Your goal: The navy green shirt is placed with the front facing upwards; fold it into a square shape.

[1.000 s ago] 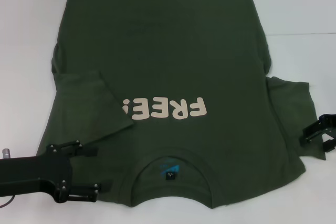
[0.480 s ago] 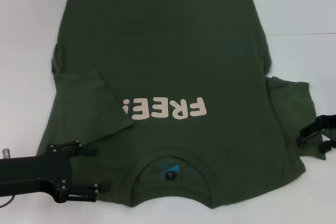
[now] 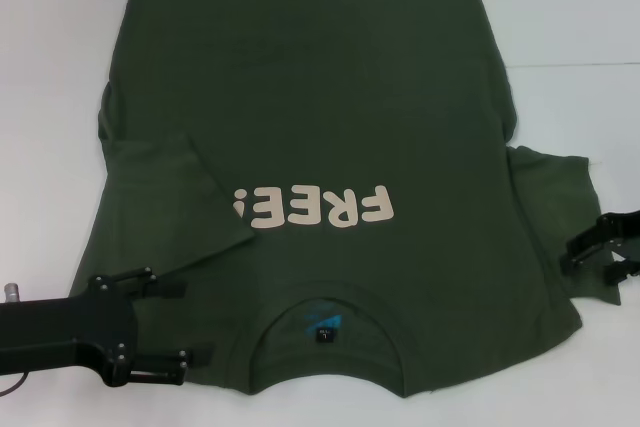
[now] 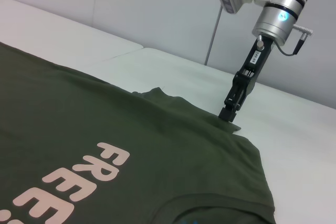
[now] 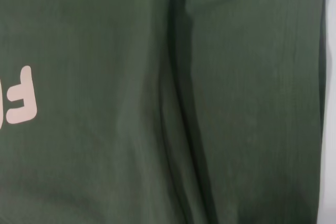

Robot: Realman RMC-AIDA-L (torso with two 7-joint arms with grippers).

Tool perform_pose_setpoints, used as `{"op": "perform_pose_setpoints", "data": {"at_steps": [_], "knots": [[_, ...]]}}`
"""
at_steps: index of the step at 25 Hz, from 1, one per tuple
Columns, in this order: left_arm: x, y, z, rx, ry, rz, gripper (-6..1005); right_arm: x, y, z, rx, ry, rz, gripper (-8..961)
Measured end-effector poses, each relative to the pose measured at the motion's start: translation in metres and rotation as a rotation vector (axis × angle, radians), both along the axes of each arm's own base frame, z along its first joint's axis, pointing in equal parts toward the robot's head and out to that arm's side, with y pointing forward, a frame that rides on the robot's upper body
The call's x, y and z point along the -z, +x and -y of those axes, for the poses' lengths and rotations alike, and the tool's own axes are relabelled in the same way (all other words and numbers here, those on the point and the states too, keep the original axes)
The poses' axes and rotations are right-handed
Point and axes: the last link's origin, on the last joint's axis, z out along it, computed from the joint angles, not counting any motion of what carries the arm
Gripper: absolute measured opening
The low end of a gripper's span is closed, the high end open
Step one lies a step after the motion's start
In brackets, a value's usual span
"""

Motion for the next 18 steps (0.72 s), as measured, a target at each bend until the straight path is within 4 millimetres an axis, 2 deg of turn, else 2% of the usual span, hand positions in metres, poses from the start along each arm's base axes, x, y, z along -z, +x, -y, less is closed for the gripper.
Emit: {"op": "perform_pose_setpoints", "data": {"at_steps": [8, 18], "knots": [[-0.0002, 0.0, -0.0001, 0.0, 0.0, -0.001, 949, -0.0076, 0.0024, 0.0013, 0.002, -0.012, 0.02, 699], [0.0, -0.0001, -0.0001, 0.0, 0.0, 0.0, 950, -0.0048, 0.0075, 0.0042, 0.0, -0.021, 0.043, 700]]}}
